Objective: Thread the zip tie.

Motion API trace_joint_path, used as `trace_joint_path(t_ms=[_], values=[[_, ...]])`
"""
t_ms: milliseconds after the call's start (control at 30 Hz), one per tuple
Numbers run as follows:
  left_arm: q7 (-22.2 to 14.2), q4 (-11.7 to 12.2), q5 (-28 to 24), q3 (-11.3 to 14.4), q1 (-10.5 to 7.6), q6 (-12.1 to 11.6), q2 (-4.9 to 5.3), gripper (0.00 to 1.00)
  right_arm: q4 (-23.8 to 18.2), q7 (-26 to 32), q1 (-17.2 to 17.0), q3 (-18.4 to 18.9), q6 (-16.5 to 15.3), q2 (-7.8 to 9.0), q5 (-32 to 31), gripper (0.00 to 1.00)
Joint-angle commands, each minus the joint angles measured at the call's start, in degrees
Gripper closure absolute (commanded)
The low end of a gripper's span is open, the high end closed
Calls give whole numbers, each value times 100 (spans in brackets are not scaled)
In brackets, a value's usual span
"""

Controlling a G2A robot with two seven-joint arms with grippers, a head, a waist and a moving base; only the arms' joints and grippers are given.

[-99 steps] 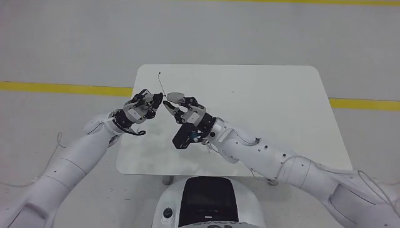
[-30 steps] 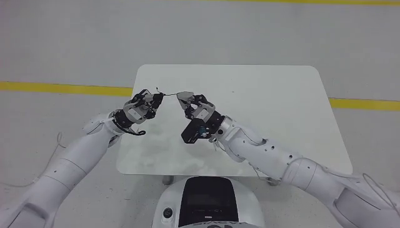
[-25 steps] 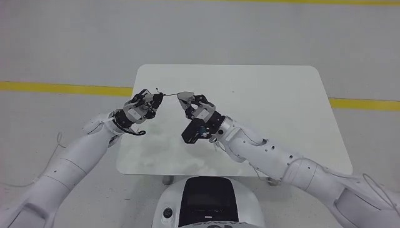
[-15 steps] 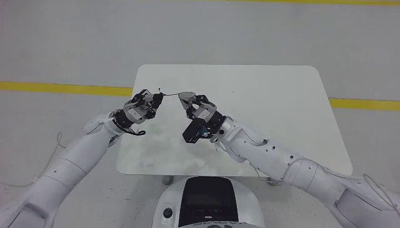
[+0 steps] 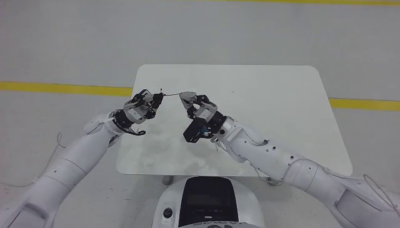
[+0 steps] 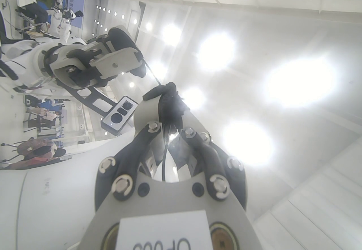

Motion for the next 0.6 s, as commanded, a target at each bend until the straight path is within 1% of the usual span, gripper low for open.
trace_joint_path(t_ms=[0, 567], values=[[0, 0, 0, 0, 0, 0, 0, 100, 3, -2, -6, 6, 0, 0, 0, 100], [0, 0, 0, 0, 0, 0, 0, 100, 18, -3, -38, 44, 0, 3, 0, 100]])
